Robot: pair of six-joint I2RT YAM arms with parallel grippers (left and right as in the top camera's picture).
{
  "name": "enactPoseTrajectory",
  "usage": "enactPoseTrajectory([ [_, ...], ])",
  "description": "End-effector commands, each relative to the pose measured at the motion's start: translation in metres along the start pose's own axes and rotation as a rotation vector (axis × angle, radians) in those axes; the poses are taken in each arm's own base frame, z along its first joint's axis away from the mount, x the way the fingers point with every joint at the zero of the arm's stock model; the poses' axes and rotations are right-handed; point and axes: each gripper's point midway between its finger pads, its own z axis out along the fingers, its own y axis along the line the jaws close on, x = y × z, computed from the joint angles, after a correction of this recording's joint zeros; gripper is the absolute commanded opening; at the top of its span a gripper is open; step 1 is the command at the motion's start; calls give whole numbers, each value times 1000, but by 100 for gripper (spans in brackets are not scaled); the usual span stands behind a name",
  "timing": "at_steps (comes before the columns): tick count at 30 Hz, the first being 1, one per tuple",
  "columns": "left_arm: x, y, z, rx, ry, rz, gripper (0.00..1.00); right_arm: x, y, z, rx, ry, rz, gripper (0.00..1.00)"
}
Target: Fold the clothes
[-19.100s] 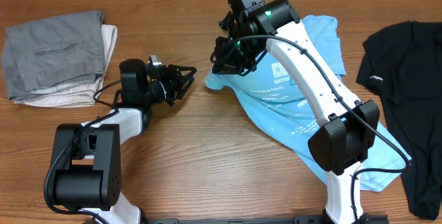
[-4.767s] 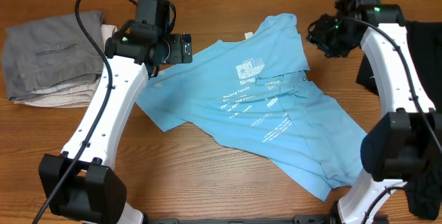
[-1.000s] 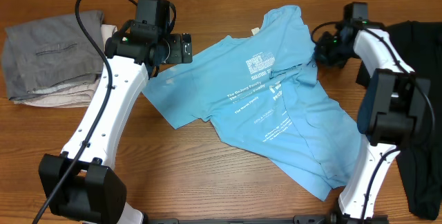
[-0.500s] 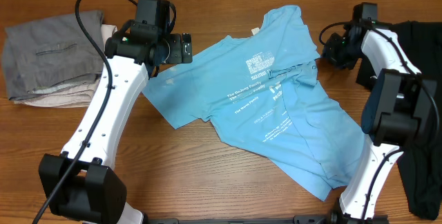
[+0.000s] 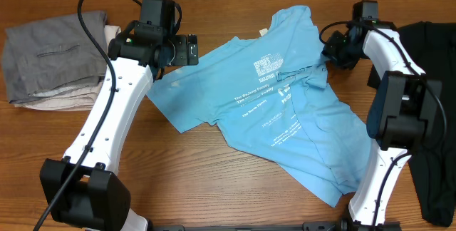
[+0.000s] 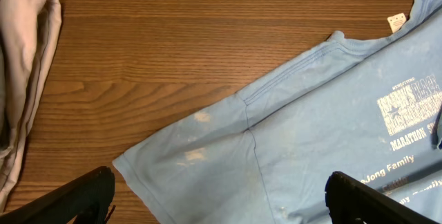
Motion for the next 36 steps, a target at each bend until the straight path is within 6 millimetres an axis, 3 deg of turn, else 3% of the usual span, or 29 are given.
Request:
enactPoseTrajectory([
  [1,0,-2,0,9,1,-7,100,-1,1,6,-2,-4,15,41],
  [4,0,-2,0,9,1,-7,100,-2,1,6,-3,-6,14,38],
  [6,0,-2,0,9,1,-7,100,-2,1,6,-3,-6,14,25],
  [13,0,-2,0,8,1,-7,100,-1,4,7,-4,-6,7,4],
  [18,0,-2,0,9,1,-7,100,-17,2,-3,10,-51,-7,4],
  [26,0,-2,0,8,1,-7,100,-85,-1,-89,-9,-185,-57,4],
  [30,0,-2,0,9,1,-7,100,-101,-19,-97,46,-240,-50,4],
  [36,0,-2,0,8,1,-7,100,-120,-35,-91,119,-322,-101,4],
])
